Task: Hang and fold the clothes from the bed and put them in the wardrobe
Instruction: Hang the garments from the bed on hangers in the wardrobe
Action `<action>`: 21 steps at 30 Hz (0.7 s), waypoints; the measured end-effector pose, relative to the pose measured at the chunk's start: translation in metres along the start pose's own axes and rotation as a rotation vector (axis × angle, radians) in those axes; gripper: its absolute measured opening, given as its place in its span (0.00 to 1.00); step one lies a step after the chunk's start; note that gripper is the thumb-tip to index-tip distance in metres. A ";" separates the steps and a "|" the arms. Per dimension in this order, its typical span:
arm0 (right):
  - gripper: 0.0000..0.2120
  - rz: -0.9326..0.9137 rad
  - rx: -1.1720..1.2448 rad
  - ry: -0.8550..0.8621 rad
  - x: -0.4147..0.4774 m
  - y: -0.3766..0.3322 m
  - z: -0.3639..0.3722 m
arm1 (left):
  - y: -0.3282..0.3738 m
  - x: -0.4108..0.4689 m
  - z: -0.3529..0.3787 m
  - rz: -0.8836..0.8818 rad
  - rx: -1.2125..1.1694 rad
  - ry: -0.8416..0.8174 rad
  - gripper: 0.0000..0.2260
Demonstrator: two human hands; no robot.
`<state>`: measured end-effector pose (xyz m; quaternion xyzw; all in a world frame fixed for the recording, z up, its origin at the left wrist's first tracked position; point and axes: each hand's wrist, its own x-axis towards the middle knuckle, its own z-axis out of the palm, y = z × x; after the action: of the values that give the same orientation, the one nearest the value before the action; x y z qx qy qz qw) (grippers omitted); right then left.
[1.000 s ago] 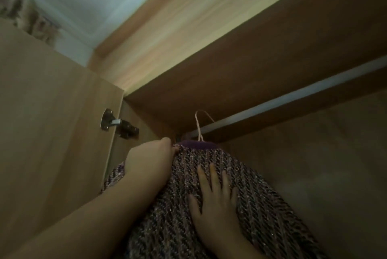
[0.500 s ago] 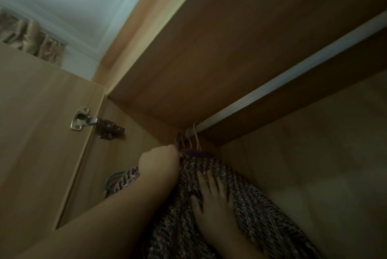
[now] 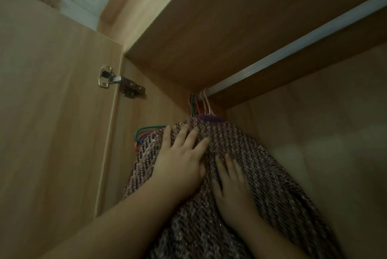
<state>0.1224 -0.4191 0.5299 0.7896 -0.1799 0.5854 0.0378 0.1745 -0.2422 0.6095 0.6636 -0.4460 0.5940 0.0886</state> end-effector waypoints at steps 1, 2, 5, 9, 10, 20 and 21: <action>0.29 0.014 -0.035 0.000 -0.016 0.000 -0.010 | 0.005 -0.010 -0.003 0.004 -0.051 -0.015 0.27; 0.29 0.033 -0.077 0.004 -0.033 0.000 -0.022 | 0.012 -0.021 -0.005 0.007 -0.112 -0.031 0.27; 0.31 0.132 -0.180 -0.005 -0.091 -0.006 -0.063 | 0.038 -0.062 -0.012 0.045 -0.317 -0.081 0.29; 0.31 0.328 -0.265 0.022 -0.179 -0.028 -0.132 | 0.069 -0.123 -0.033 0.050 -0.633 -0.088 0.32; 0.30 0.368 -0.320 0.026 -0.203 -0.038 -0.153 | 0.078 -0.141 -0.040 0.055 -0.711 -0.072 0.32; 0.31 0.744 -0.924 -0.165 -0.462 -0.214 -0.341 | 0.214 -0.381 -0.130 0.391 -1.337 -0.427 0.31; 0.32 0.805 -0.982 -0.209 -0.490 -0.233 -0.357 | 0.227 -0.407 -0.146 0.461 -1.376 -0.474 0.31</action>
<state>-0.2486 0.0128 0.2164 0.6040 -0.7120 0.3230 0.1545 -0.0456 -0.0831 0.2038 0.4588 -0.8499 0.0275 0.2576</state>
